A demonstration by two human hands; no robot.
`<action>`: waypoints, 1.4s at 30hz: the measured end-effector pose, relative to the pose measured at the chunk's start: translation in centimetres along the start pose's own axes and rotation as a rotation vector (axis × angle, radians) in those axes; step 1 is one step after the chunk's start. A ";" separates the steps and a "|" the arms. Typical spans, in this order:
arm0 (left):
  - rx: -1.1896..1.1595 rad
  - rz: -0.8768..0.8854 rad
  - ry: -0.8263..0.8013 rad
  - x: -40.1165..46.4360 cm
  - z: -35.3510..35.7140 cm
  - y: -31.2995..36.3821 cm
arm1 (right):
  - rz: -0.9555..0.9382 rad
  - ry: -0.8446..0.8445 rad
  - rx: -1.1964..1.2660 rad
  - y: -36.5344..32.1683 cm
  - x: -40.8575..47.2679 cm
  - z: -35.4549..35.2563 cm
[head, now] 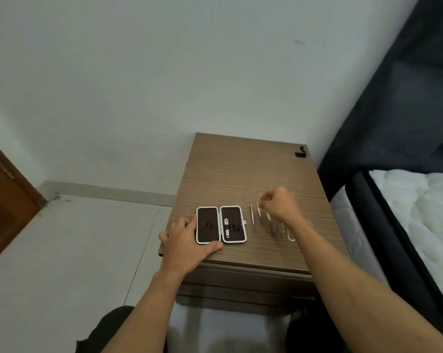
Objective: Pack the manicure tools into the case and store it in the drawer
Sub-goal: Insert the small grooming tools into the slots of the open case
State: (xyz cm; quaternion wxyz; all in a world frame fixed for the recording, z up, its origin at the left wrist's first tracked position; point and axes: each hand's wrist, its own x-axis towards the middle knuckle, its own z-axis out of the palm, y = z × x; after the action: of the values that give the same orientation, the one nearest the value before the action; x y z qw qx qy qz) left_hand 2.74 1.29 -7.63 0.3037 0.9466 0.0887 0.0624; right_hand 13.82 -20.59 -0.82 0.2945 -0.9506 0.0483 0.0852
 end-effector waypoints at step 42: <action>-0.070 -0.086 -0.043 0.5 -0.4 0.4 | 0.205 -0.307 0.362 -1.3 -6.5 4.0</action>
State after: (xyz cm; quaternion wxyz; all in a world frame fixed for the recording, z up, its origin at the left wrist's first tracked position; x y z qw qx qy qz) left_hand 3.23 1.28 -7.07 0.3411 0.9317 0.1206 0.0317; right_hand 7.14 -16.99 -2.07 0.4535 -0.8486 0.1137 0.2477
